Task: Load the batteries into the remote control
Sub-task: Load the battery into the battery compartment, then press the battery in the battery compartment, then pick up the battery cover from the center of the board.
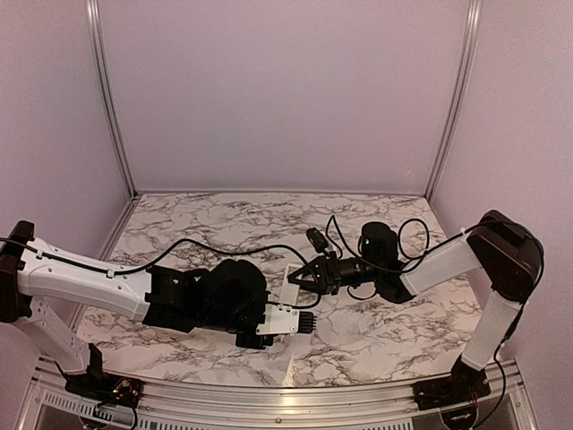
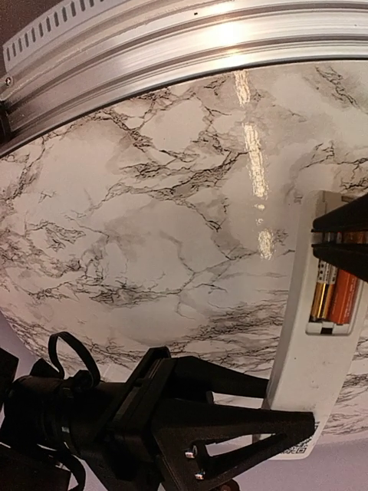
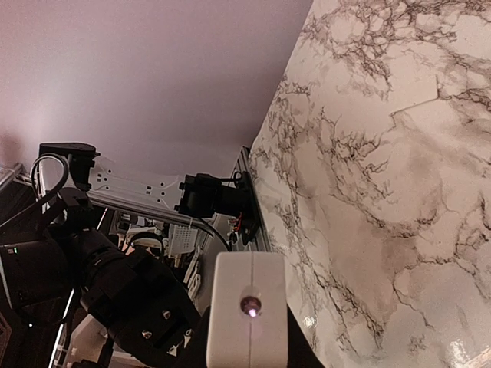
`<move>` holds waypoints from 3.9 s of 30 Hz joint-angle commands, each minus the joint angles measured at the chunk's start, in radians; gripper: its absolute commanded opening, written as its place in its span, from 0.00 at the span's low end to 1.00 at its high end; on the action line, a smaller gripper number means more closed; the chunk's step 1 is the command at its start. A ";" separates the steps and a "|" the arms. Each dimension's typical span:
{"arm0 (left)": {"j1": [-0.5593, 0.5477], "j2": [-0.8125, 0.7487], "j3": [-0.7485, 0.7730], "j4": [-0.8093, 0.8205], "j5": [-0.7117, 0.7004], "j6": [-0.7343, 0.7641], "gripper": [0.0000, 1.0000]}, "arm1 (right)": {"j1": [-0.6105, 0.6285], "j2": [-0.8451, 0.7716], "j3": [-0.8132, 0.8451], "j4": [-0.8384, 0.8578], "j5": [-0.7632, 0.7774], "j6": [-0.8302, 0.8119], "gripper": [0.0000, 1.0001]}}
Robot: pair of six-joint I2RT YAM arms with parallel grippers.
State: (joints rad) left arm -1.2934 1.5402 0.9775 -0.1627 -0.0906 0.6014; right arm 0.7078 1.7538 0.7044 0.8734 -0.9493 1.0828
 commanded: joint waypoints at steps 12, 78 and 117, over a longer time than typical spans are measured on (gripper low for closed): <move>0.055 0.068 0.024 -0.061 -0.020 -0.035 0.07 | 0.027 -0.070 0.017 0.104 -0.049 0.060 0.00; 0.224 0.039 -0.042 0.284 0.219 -0.989 0.23 | -0.047 -0.267 0.099 -0.289 0.052 -0.315 0.00; 0.603 0.062 -0.080 -0.051 0.015 -0.611 0.63 | -0.191 -0.194 0.012 -0.346 0.071 -0.367 0.00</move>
State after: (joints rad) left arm -0.6945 1.5753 0.8833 -0.2405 -0.0658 -0.1040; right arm 0.5251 1.5383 0.7136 0.4927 -0.8734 0.7059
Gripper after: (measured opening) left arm 0.640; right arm 0.178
